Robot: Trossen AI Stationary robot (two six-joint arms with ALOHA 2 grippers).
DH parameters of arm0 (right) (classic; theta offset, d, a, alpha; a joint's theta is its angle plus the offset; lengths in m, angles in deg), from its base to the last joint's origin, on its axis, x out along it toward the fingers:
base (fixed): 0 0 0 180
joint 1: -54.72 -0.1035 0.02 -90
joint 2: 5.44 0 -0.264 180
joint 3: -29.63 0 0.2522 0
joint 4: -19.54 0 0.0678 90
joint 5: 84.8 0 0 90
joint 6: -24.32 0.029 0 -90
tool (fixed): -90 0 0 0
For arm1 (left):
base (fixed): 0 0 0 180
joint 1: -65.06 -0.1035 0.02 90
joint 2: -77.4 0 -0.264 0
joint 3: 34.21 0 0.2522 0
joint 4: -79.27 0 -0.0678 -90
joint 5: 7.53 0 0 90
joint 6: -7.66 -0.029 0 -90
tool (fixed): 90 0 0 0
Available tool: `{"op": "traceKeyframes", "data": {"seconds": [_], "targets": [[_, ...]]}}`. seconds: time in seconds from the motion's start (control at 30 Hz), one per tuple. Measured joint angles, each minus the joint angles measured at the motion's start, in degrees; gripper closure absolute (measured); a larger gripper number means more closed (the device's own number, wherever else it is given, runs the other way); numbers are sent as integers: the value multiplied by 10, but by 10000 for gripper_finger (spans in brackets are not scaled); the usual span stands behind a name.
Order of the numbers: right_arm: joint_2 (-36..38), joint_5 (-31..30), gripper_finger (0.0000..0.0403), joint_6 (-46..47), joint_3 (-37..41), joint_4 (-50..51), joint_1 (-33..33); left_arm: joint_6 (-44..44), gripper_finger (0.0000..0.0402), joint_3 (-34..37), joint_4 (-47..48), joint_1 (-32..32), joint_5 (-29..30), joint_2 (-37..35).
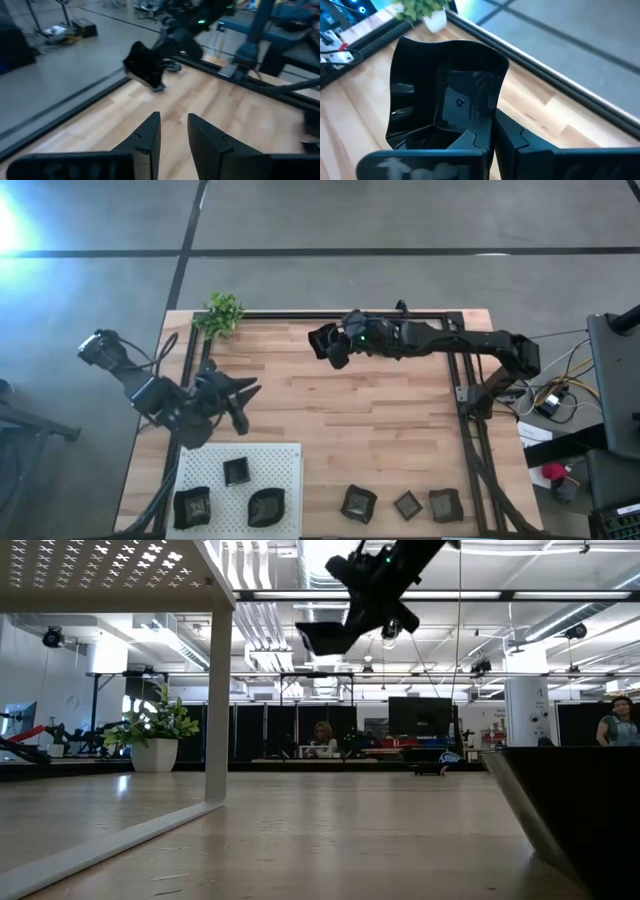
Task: Pick & Place Mini shaped plates
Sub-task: Stack the distorted square plate on top of the distorted square plate on the shelf
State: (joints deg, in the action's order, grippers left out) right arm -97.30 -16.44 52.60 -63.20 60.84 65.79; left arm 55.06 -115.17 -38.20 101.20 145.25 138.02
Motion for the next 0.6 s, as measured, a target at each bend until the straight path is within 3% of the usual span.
{"op": "traceKeyframes", "data": {"seconds": [0.33, 0.6], "targets": [[3, -30, 395, -26, 0, -52, -47, -118, 312, 0, -111, -72, 4, 42], [0, -48, 395, -60, 0, -88, -67, -103, 312, 0, -149, -114, 3, 89]]}}
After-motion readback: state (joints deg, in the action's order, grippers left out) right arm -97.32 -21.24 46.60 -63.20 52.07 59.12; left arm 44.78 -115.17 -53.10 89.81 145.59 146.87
